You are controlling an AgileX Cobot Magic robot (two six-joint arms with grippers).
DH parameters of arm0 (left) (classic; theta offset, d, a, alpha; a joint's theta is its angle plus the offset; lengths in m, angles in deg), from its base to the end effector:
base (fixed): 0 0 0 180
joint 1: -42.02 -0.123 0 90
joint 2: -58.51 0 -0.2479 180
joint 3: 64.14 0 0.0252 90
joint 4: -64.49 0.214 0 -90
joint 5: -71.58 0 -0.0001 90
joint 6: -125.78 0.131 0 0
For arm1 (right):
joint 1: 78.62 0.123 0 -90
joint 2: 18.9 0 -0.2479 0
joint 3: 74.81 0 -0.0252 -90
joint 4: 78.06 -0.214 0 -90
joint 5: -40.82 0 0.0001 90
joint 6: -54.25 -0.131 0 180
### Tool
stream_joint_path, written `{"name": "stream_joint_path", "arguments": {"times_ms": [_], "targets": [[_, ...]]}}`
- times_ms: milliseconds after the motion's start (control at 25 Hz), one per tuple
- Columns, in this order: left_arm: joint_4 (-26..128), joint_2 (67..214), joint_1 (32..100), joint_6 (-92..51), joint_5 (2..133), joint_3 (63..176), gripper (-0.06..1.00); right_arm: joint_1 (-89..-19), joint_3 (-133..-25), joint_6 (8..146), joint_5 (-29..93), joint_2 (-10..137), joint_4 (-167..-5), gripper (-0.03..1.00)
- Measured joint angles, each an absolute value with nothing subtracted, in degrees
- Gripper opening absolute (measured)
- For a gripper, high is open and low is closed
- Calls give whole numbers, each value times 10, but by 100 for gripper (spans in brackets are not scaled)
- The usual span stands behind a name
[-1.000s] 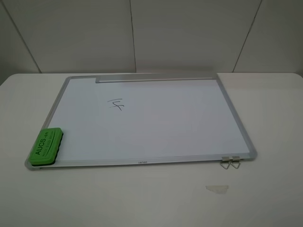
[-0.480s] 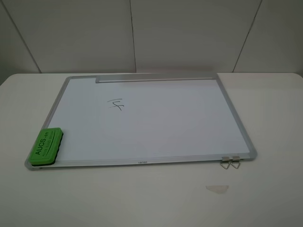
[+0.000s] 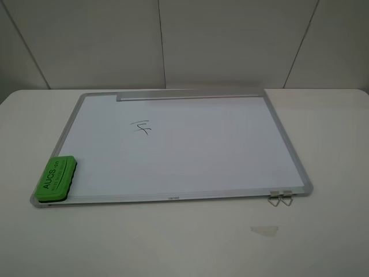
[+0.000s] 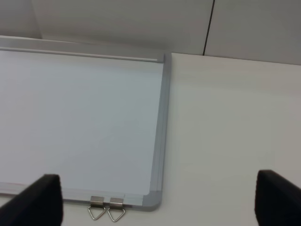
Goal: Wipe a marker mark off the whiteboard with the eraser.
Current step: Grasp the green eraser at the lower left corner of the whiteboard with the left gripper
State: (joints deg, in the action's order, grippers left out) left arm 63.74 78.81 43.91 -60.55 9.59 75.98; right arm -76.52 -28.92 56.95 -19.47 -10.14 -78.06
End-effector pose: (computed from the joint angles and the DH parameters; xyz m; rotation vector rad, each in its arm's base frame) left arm 0.0514 -0.0032 0.2675 -0.0824 2.1323 -0.1004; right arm 0.0337 0.0012 0.2498 -0.0840 2.0043 -0.0067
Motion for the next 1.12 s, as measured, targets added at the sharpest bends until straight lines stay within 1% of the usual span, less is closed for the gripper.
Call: {"name": "stream_joint_path", "arguments": {"times_ms": [280, 440, 760, 1120], "targets": [[636, 974, 439, -615, 81, 854, 75, -765, -289, 569, -195, -101, -781, 82], [637, 1098, 439, -621, 78, 883, 75, -765, -289, 569, -195, -101, -781, 82], [639, 1305, 439, -655, 108, 887, 75, -765, -289, 569, -195, -101, -781, 82], [635, 1445, 439, -674, 213, 887, 75, -765, -289, 569, -195, -101, -781, 82]]}}
